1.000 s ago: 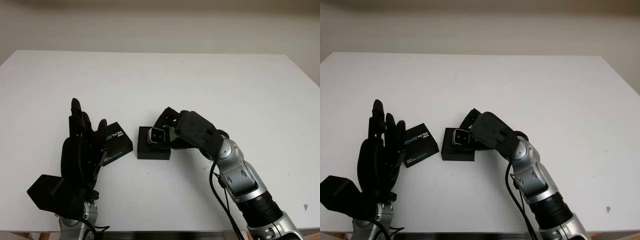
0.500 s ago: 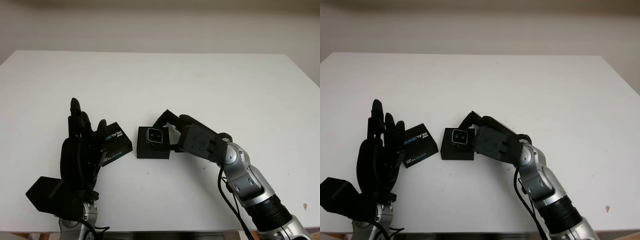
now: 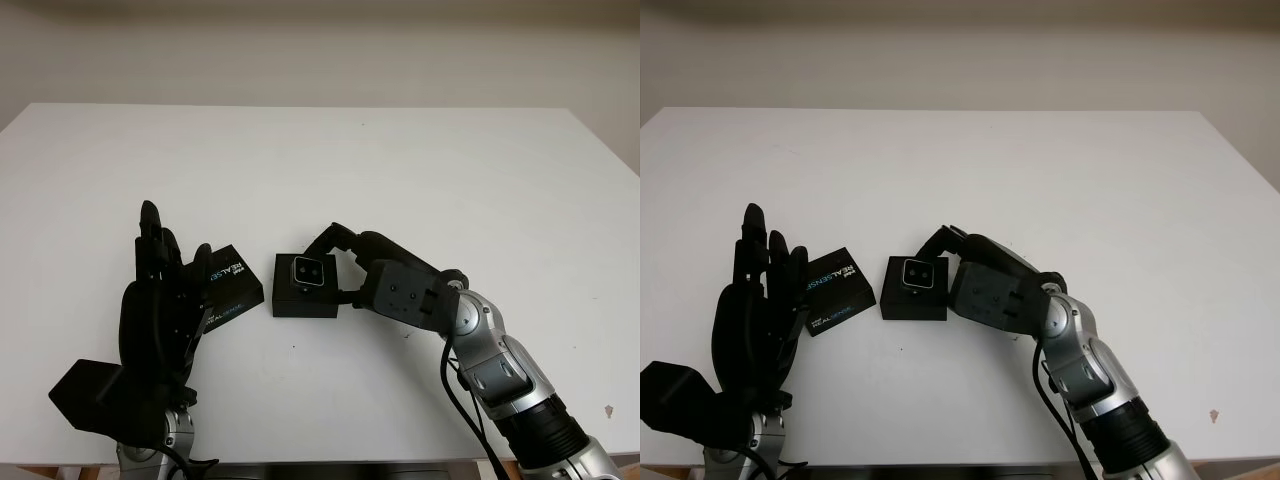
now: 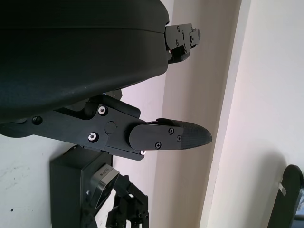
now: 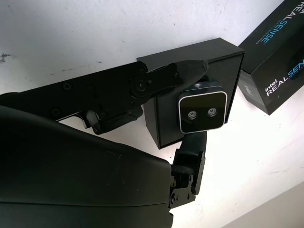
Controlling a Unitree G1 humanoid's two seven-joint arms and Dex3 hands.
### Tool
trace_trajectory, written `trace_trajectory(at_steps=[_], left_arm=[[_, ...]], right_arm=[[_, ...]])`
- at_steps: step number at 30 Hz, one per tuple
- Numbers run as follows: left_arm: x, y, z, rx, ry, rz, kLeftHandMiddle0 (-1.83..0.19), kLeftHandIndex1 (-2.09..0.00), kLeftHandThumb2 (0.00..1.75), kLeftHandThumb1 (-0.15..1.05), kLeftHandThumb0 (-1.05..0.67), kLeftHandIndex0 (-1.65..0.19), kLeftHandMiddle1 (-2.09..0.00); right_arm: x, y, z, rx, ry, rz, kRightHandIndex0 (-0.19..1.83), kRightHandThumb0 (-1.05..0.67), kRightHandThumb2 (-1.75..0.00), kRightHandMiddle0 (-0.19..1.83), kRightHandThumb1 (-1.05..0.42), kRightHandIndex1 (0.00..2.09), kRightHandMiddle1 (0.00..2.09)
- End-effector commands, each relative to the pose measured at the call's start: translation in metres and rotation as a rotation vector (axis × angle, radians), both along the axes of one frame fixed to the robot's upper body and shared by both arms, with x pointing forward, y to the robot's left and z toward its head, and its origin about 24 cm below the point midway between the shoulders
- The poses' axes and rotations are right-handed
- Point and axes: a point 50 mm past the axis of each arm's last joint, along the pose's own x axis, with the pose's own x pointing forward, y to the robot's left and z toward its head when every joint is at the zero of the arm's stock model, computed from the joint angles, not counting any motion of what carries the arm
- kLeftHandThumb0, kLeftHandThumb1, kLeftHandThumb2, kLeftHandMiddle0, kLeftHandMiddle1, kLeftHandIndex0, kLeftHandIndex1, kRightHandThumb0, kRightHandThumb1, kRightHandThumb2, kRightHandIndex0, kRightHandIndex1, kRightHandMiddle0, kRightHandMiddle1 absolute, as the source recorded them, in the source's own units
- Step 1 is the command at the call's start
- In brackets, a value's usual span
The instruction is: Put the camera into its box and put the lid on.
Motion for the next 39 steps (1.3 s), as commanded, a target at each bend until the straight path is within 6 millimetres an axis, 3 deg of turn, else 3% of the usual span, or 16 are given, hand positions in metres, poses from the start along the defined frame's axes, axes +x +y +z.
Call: trace_trajectory(at_steps=[1, 13, 22, 32, 35, 39], left_arm=[[-0.001, -0.001, 0.002, -0.004, -0.021, -0.008, 0.07, -0.06, 0.3, 1.05, -0.54, 0.11, -0.05], [-0.001, -0.002, 0.002, -0.008, -0.019, -0.009, 0.08, -0.06, 0.3, 1.05, -0.53, 0.12, -0.05], [-0.001, -0.002, 0.002, -0.006, -0.018, -0.011, 0.1, -0.05, 0.3, 1.05, -0.53, 0.13, -0.05], [0.001, 0.007, 0.006, 0.024, -0.033, 0.007, 0.09, -0.05, 0.31, 1.05, -0.51, 0.12, -0.05], [0.004, 0.019, 0.011, 0.141, -0.043, 0.077, 0.03, -0.08, 0.29, 1.05, -0.49, 0.07, -0.08], [0.011, 0.041, 0.022, 0.371, -0.052, 0.162, -0.2, -0.17, 0.2, 1.05, -0.5, -0.1, -0.15]], right_arm=[[-0.001, -0.007, -0.01, -0.001, 0.019, -0.025, -0.08, -0.55, -0.06, 0.03, -0.91, 0.05, 0.36], [0.034, -0.013, 0.034, 0.139, -0.199, -0.113, -0.02, -0.61, -0.05, 0.06, -0.89, 0.07, 0.31], [0.038, -0.015, 0.054, 0.184, -0.234, -0.078, -0.04, -0.68, -0.05, 0.0, -0.86, 0.05, 0.24], [0.025, -0.015, 0.055, 0.326, -0.136, 0.061, -0.09, -0.72, -0.08, -0.06, -0.97, 0.04, 0.14], [0.024, -0.017, 0.05, 0.417, -0.113, 0.032, -0.08, -0.69, -0.08, -0.05, -1.0, 0.05, 0.13], [0.025, -0.022, 0.046, 0.58, -0.064, -0.011, -0.09, -0.65, -0.07, -0.09, -1.02, 0.04, 0.1]])
